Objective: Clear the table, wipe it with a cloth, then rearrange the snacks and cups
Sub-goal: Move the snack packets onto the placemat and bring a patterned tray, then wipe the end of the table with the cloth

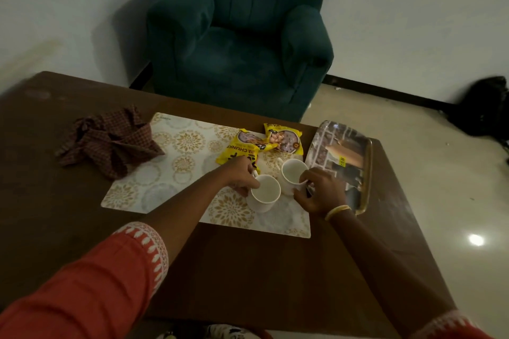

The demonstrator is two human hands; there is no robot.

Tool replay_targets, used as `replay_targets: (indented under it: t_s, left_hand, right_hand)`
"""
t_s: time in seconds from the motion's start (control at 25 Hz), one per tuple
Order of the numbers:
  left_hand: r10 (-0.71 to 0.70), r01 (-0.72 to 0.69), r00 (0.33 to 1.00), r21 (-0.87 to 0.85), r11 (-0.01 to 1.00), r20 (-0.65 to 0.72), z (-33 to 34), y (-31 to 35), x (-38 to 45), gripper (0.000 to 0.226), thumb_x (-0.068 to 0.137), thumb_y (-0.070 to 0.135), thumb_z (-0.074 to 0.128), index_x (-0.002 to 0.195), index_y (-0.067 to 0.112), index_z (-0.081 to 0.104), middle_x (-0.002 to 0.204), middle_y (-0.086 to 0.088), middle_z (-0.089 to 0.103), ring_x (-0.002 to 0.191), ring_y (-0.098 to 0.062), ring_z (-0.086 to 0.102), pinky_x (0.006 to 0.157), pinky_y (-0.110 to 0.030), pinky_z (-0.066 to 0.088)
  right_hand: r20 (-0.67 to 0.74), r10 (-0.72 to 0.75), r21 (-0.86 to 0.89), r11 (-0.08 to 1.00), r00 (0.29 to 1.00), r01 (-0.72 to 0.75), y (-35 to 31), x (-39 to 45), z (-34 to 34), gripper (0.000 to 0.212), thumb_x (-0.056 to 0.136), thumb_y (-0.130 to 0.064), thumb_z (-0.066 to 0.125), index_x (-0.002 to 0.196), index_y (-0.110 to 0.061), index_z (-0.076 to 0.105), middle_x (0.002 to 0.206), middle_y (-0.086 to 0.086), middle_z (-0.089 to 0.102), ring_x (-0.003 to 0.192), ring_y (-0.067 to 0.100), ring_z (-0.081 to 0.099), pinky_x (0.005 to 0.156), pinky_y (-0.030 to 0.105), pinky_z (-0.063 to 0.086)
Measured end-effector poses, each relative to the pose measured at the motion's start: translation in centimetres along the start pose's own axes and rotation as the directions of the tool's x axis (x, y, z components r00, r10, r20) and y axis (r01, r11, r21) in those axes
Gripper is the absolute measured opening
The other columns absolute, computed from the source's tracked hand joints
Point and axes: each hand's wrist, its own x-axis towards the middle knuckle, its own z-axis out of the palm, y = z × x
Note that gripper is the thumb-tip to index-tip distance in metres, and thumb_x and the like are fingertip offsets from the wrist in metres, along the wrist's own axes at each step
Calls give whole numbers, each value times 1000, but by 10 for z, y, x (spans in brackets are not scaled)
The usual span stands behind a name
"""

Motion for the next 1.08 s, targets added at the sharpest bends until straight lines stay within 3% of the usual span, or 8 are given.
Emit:
replay_targets:
  t_s: [0.28,0.48,0.6,0.68,0.8,0.84,0.96,1.08]
  left_hand:
    - [102,-105,993,-55,993,-61,-28,-26,-22,39,82,36,71,110,12,59,100,-10,68,89,-25,69,68,-36,58]
    - [128,-142,934,-17,990,-333,-89,-79,-64,17,89,24,64,102,12,64,90,-9,71,82,-23,70,62,-31,56]
    - [80,-82,866,17,996,-494,-131,-131,-98,13,90,17,62,101,13,68,98,-5,69,88,-20,66,69,-24,52]
    - [63,-11,732,82,997,-678,-156,-176,-129,13,86,12,64,97,11,71,103,-8,70,96,-25,65,80,-27,46]
    - [77,143,508,172,975,-858,-186,-254,-186,19,82,3,62,98,7,72,104,-17,67,97,-34,63,86,-33,45]
    - [72,215,482,198,956,-873,-194,-279,-203,22,83,5,61,103,8,70,109,-17,65,101,-36,61,89,-37,46]
    - [-20,406,549,246,880,-836,-201,-333,-233,41,91,27,57,131,19,56,140,-12,49,128,-33,47,104,-46,39]
    - [-33,454,548,263,851,-836,-188,-356,-238,47,97,42,42,143,32,40,155,-2,32,144,-23,28,114,-47,23]
  right_hand:
    - [9,14,-72,997,1000,-13,-10,16,-4,64,67,-55,44,114,-18,65,110,6,68,99,29,55,82,37,37]
    - [-194,-63,229,967,979,107,-122,80,10,43,73,-37,50,106,-14,65,107,6,64,101,22,54,87,31,37]
    - [-59,-183,413,891,981,191,-237,117,39,29,80,-23,59,108,-15,64,108,5,62,101,18,56,86,36,49]
    - [129,-298,473,857,946,206,-304,140,72,37,85,-24,62,121,-16,59,124,11,56,113,24,52,95,41,47]
    - [428,-306,318,932,851,175,-368,176,122,70,85,-56,57,146,-38,29,157,10,22,143,33,21,114,58,21]
    - [498,-267,266,953,825,147,-378,188,135,73,84,-66,51,147,-45,22,161,7,12,147,34,12,116,60,13]
    - [620,-171,197,979,766,60,-377,216,169,71,82,-79,34,145,-53,14,163,0,2,148,35,3,114,62,7]
    - [616,-160,18,982,771,190,-363,212,200,63,88,-75,20,146,-55,7,163,-2,1,148,35,2,116,60,7]
